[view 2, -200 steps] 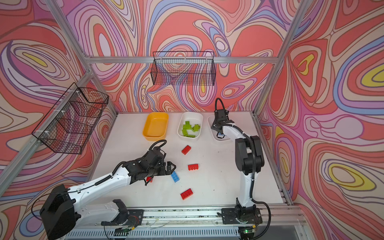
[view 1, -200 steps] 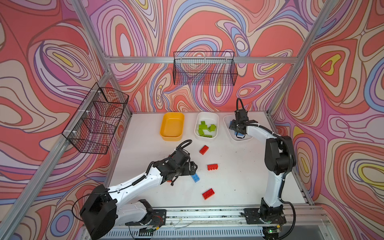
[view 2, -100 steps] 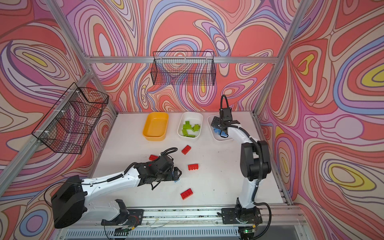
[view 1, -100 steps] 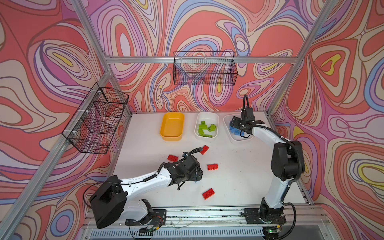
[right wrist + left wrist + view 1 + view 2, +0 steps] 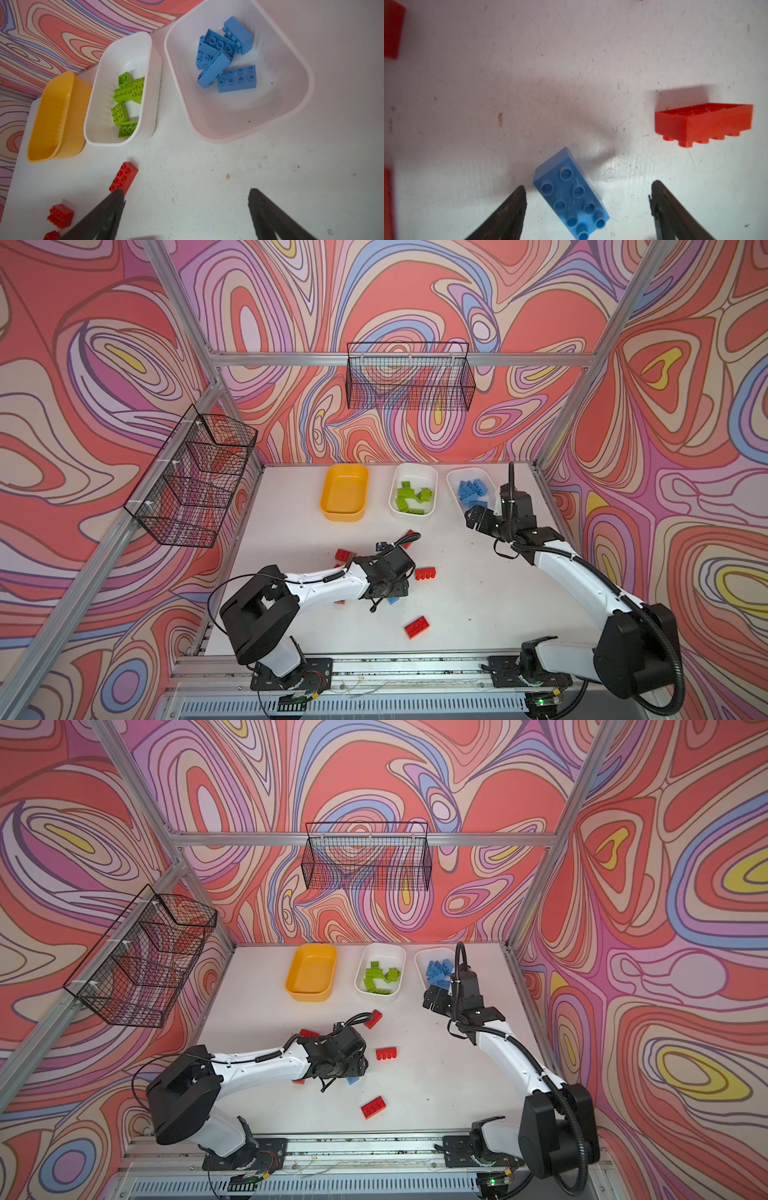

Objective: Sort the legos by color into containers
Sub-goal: 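Close the left gripper on the light-blue 2x2 brick among red bricks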

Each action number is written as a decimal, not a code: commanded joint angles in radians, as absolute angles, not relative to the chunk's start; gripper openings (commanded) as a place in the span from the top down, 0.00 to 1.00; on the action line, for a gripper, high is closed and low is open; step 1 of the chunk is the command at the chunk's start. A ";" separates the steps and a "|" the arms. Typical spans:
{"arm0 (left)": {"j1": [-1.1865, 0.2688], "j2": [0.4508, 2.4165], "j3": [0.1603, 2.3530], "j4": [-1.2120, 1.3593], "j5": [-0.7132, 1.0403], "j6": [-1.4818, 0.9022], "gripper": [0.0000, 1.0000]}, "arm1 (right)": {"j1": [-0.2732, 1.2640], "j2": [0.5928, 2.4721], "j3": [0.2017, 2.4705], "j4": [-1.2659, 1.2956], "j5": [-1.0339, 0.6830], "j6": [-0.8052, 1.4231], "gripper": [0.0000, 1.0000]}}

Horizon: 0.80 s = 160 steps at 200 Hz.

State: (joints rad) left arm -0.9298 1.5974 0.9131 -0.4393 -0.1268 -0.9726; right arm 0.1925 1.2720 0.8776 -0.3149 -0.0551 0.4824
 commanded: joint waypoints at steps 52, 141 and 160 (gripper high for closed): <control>-0.969 1.723 1.018 -0.585 -0.151 -1.005 0.33 | 0.201 1.202 0.809 -0.239 -0.145 0.502 0.02; -0.984 1.833 1.098 -0.664 -0.145 -0.990 0.62 | 0.200 1.083 0.765 -0.298 -0.132 0.477 0.02; -0.989 1.823 1.087 -0.689 -0.159 -0.983 0.62 | 0.201 1.063 0.757 -0.305 -0.133 0.477 0.02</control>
State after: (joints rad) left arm -0.9821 1.8050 1.0973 -0.5907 -0.1356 -0.9802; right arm 0.1970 1.0897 0.7773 -0.2836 -0.1356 0.4896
